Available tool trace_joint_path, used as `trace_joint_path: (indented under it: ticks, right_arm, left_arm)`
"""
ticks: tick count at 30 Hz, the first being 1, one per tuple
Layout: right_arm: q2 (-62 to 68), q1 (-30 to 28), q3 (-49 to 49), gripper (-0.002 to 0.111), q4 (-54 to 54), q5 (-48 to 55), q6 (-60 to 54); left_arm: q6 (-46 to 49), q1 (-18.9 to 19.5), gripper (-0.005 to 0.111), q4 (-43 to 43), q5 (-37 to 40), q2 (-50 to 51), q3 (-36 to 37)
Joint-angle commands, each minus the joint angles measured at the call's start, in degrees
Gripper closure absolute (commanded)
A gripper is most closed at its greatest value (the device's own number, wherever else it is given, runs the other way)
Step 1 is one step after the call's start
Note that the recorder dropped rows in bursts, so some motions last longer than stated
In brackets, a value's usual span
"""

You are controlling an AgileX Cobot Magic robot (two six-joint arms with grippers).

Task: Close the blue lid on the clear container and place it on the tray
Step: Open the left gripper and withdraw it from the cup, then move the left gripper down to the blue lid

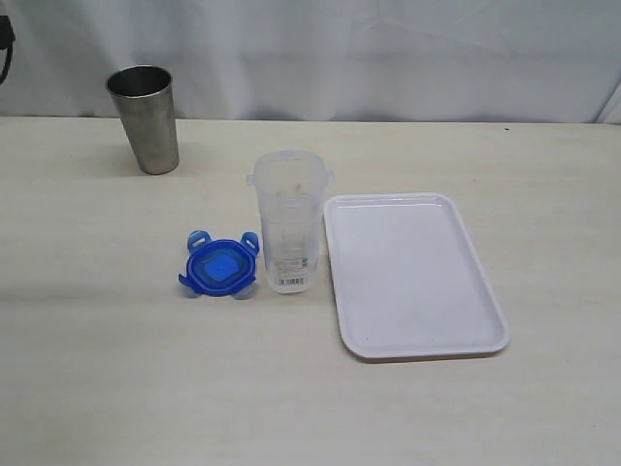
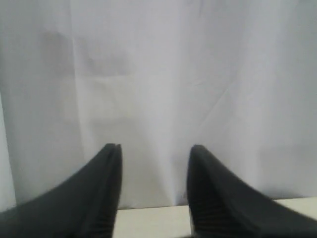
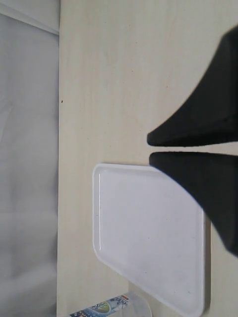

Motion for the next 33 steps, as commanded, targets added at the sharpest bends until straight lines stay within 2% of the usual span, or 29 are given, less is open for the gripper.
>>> trace_joint_path:
  ticks: [1,3,4,5,6,7,8,9,11,13,18,19,21,24,30,33]
  right_arm:
    - [-0.3,-0.4,0.1,0.104,0.0,0.1,-0.3]
    - [-0.3,-0.4,0.1,0.104,0.0,0.1,-0.3]
    - [-0.3,-0.4,0.1,0.104,0.0,0.1,-0.3]
    - [-0.3,-0.4,0.1,0.104,0.0,0.1,-0.3]
    - [-0.3,-0.4,0.1,0.104,0.0,0.1,-0.3]
    - [-0.3,-0.4,0.1,0.104,0.0,0.1,-0.3]
    - [-0.3,-0.4,0.1,0.104,0.0,0.1,-0.3]
    - [-0.3,-0.4,0.1,0.104,0.0,0.1,-0.3]
    - [-0.3,-0.4,0.1,0.104,0.0,0.1,-0.3]
    - [-0.3,-0.4,0.1,0.104,0.0,0.1,-0.3]
    - [-0.3,-0.4,0.1,0.104,0.0,0.1,-0.3]
    - [-0.3,-0.4,0.1,0.104,0.0,0.1,-0.3]
    - [-0.3,-0.4,0.1,0.104,0.0,0.1,-0.3]
    - [-0.3,-0.4,0.1,0.104,0.0,0.1,-0.3]
    - [-0.3,-0.4,0.1,0.104,0.0,0.1,-0.3]
    - [-0.3,-0.4,0.1,0.104,0.0,0.1,-0.3]
  left_arm:
    - [0.3,0.0,0.09,-1.3,7.7,-2.0,-0.9]
    - [0.3,0.0,0.104,-0.2,15.6,-2.0,-3.6]
    - [0.6,0.0,0.107,1.8,26.1,-1.6,-7.9]
    - [0.6,0.0,0.107,1.8,30.7,-1.3,-10.5]
    - [0.7,0.0,0.107,1.8,42.3,-0.7,-15.7]
    - [1.1,0.0,0.107,1.8,46.3,-0.3,-17.4]
    - [3.8,0.0,0.107,1.0,54.5,0.3,-20.7]
    - [5.3,0.0,0.107,-0.1,57.2,0.3,-21.6]
    - [13.2,0.0,0.107,-7.8,59.9,0.3,-21.7]
    - [24.6,0.0,0.107,-21.8,64.2,1.7,-21.7]
    - [41.8,0.0,0.107,-37.4,76.2,7.9,-21.7]
    - [46.4,0.0,0.107,-44.5,78.8,10.5,-21.7]
    - [51.0,0.0,0.107,-50.8,79.8,13.0,-21.6]
    - [56.8,-0.7,0.101,-54.3,81.1,16.7,-21.6]
    - [58.8,-6.2,0.07,-55.1,78.0,22.3,-21.6]
    - [60.6,-9.1,0.066,-54.3,77.3,25.1,-21.6]
